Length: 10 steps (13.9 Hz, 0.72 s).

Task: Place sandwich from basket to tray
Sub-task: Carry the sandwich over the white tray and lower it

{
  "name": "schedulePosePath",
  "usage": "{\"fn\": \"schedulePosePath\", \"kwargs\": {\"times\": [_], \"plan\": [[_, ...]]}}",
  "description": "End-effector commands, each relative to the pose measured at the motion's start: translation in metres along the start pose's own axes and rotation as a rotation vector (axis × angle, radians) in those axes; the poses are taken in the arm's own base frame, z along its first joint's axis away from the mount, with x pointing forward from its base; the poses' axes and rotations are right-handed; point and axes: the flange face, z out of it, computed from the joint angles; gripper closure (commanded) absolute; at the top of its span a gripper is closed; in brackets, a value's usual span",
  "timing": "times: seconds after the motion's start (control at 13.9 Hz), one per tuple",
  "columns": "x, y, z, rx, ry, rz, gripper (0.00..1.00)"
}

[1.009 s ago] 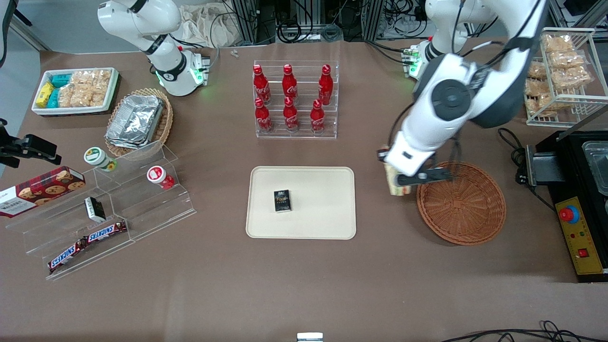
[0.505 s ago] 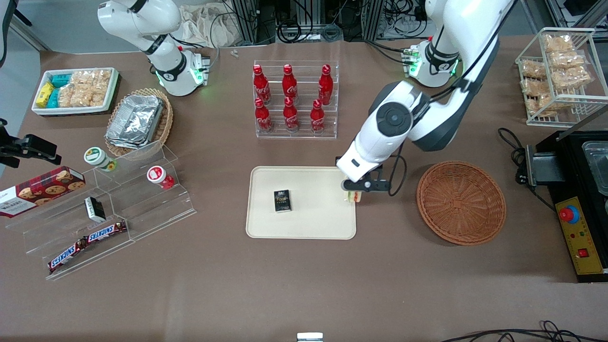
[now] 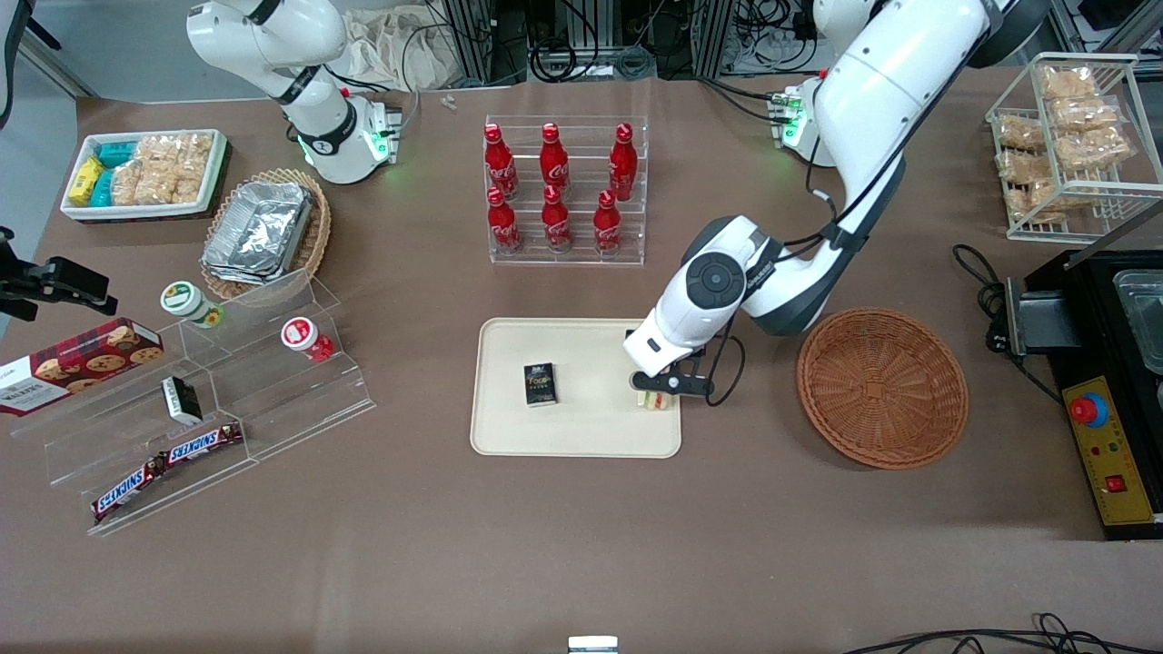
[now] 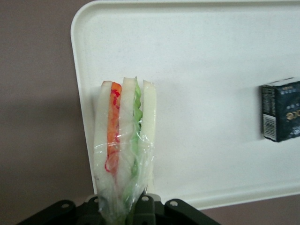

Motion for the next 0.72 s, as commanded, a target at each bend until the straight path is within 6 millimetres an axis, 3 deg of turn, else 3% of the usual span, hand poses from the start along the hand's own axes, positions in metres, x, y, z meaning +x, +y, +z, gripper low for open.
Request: {"fn": "schedulePosePath", "kwargs": {"times": [0.0,0.07,0.14,0.29,0.43,0.65], "plan": [[0.008,0.005,0.005,0.022,0.026,0.002,1.00],[0.008,0.004,0.009,0.022,0.021,-0.006,0.94],[0.008,0.004,0.011,0.023,0.019,-0.030,0.64],[0.003,0.013,0.015,0.030,0.027,-0.016,0.43],[0.004,0.013,0.018,0.029,0.040,-0.005,0.01],[0.015,0.010,-0.008,0.007,0.074,-0.063,0.00]]}}
